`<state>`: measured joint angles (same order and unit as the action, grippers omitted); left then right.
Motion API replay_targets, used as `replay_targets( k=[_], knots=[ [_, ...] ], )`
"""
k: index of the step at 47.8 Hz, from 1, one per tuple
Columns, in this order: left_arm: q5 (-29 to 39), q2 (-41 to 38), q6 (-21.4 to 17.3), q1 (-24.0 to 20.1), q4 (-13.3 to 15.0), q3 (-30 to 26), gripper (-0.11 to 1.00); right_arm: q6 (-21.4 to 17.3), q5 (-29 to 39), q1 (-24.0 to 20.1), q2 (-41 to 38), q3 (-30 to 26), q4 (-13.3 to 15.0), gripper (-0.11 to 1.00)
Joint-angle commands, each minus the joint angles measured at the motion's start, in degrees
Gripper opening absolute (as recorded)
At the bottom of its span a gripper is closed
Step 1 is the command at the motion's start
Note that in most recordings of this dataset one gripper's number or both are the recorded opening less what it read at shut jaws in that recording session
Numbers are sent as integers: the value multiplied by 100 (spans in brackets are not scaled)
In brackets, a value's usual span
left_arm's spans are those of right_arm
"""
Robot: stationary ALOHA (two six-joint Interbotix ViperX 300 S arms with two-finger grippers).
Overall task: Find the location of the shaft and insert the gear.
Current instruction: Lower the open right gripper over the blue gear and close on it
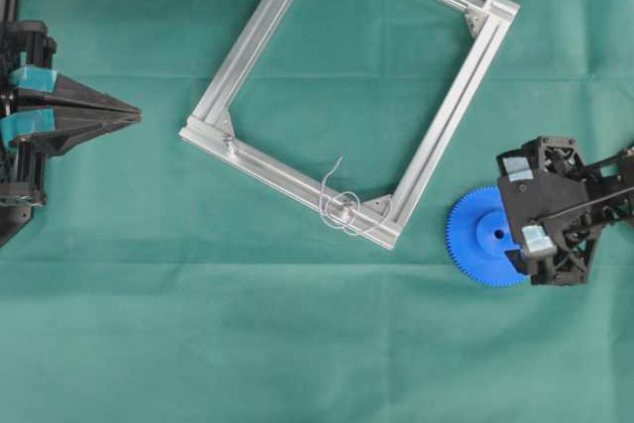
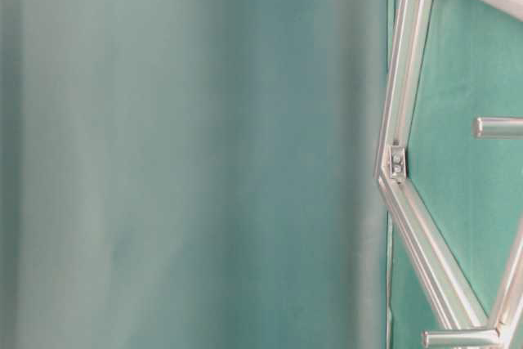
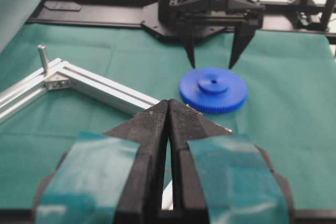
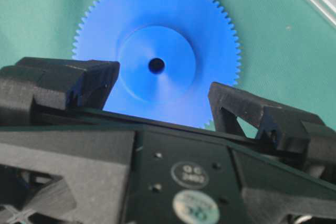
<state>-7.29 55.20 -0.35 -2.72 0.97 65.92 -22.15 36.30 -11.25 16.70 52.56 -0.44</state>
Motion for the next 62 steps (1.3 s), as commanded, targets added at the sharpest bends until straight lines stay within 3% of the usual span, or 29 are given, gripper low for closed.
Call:
replay_targets(
  k=[1, 27, 62],
  knots=[
    [-35, -53, 9, -9, 9, -141, 2, -62, -185, -26, -35, 18, 9, 93],
    [-53, -53, 18, -9, 9, -141, 2, -193, -835, -88, -387, 202, 9, 93],
    [-53, -44, 26, -9, 9, -149, 2, -246, -853, -97, -624, 202, -9, 92]
  ],
)
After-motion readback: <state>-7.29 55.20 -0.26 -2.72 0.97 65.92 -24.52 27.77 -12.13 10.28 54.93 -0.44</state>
